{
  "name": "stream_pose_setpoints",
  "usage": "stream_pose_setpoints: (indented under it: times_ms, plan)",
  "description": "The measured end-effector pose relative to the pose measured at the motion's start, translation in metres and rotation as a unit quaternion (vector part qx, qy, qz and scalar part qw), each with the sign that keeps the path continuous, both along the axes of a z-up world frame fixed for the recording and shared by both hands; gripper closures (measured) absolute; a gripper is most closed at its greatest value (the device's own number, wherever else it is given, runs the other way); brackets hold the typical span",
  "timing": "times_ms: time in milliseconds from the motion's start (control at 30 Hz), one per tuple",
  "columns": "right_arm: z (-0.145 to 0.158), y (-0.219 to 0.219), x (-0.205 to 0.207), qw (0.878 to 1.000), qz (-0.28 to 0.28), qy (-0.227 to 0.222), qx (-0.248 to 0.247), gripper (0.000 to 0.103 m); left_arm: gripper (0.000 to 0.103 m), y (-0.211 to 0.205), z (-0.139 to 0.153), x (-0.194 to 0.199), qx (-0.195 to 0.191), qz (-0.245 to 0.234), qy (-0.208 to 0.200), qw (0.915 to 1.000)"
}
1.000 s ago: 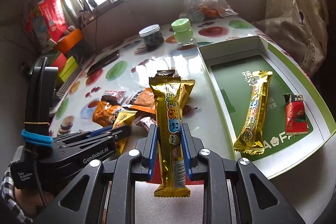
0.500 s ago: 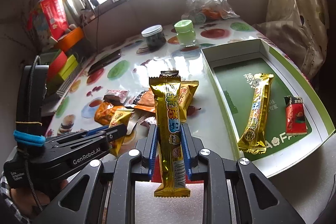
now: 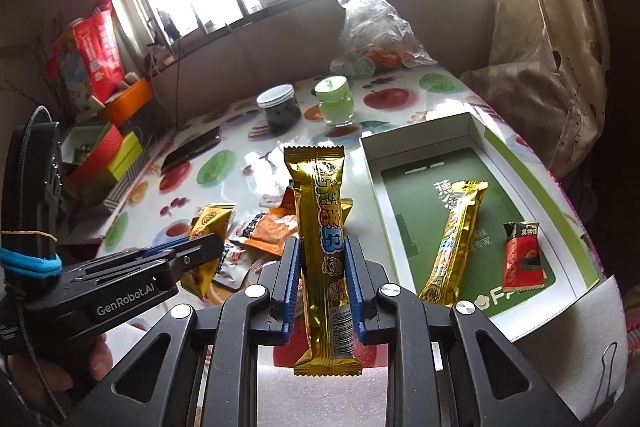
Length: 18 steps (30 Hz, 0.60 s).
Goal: Organize snacks
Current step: 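Carry the gold bar with the right gripper while the left gripper carries the yellow packet to the box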
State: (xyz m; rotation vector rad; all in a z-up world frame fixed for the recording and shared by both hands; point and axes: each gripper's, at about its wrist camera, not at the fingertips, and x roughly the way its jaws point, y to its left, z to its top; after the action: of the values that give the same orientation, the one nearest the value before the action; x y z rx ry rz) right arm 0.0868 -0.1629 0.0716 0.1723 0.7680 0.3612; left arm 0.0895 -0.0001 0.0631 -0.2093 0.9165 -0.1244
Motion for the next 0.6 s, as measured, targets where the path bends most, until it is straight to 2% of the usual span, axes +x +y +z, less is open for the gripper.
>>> stream_pose_setpoints:
  times_ms: [267, 600]
  plan:
    - [0.009, -0.026, 0.007, 0.999, -0.031, -0.007, -0.007, 0.082, 0.080, -0.029, 0.015, 0.018, -0.009, -0.037, -0.013, 0.9992]
    - [0.004, -0.060, 0.018, 0.997, -0.073, 0.006, -0.014, 0.082, 0.080, -0.071, 0.014, 0.044, -0.027, -0.089, -0.007, 0.9956]
